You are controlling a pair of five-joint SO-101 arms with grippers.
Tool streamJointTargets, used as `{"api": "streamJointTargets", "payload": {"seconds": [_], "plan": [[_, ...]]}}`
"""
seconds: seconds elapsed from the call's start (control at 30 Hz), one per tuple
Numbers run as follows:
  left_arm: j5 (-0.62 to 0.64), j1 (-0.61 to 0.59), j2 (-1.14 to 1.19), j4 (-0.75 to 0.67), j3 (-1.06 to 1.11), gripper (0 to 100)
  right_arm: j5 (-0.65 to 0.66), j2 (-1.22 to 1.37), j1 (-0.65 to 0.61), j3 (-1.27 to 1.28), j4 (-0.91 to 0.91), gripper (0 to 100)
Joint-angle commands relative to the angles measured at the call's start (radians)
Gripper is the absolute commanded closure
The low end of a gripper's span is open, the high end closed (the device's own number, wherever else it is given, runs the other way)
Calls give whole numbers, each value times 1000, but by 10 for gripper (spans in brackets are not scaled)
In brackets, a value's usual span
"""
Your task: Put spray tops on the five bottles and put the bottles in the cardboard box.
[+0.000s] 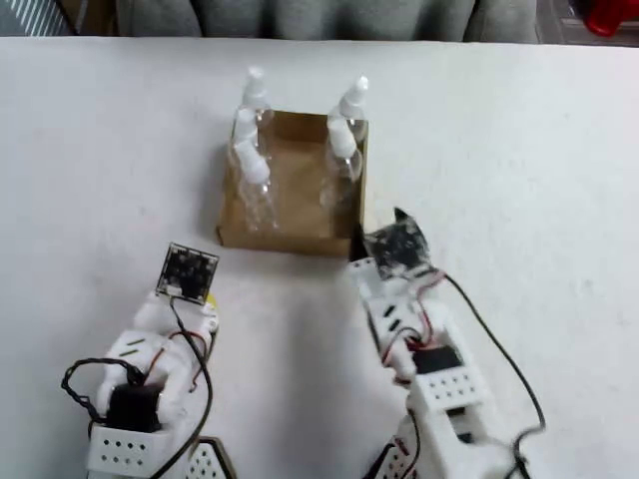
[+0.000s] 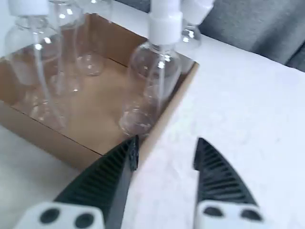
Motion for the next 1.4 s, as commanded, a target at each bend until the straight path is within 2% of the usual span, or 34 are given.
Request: {"api": "streamJointTargets", "payload": {"seconds": [0.0,0.1,0.2,0.43,0.67,0.8,0.9,1.03,1.37], "plan": [[-9,-8,-18,-9,-2,977,12,-232,133,69,77,985],[-9,-8,-18,-9,-2,977,11,-392,191,153,143,950],[-9,-8,-18,-9,-2,977,11,-544,236,146,361,979],[-9,-8,-18,-9,-2,977,11,-865,236,146,888,981],[-9,-10,-18,49,-2,977,14,-839,245,146,1142,981],[-9,-10,-18,71,-2,977,15,-840,239,144,1363,981],[-6,-8,-18,106,-2,977,14,-855,240,144,1374,981],[-8,-8,-18,272,-2,977,14,-860,239,144,1379,981],[-3,-7,-18,267,-2,977,14,-860,240,144,1379,981]]}}
